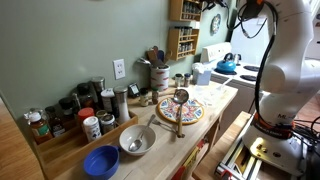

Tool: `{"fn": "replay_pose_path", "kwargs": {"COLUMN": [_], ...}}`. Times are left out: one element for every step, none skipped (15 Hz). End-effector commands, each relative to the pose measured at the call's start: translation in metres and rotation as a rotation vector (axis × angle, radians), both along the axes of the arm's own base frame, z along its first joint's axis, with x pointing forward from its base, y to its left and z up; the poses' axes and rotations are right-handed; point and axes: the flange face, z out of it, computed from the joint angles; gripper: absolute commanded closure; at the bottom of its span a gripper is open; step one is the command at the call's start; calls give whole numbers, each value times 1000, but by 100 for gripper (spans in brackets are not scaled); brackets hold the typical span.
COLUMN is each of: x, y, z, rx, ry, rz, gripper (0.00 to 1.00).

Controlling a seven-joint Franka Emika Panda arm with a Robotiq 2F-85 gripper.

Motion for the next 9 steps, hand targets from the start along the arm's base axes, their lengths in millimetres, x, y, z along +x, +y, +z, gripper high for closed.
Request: {"fn": "replay_pose_path", "kwargs": {"x": [2,3,3,4,5,6,6,7,7], "y": [-1,-1,-1,-1,-1,-1,-1,0,0], "z": [0,0,-1,-1,-1,-1,-1,0,0], "rx": [42,46,48,48,50,54,56,61,65], "ry": [3,4,5,4,1,-2,-5,-9,-12], "rz": [0,-1,-3,-4,-8,-11,-16,-21,-24], "gripper": [33,32,28,22,22,15,17,21,22]}}
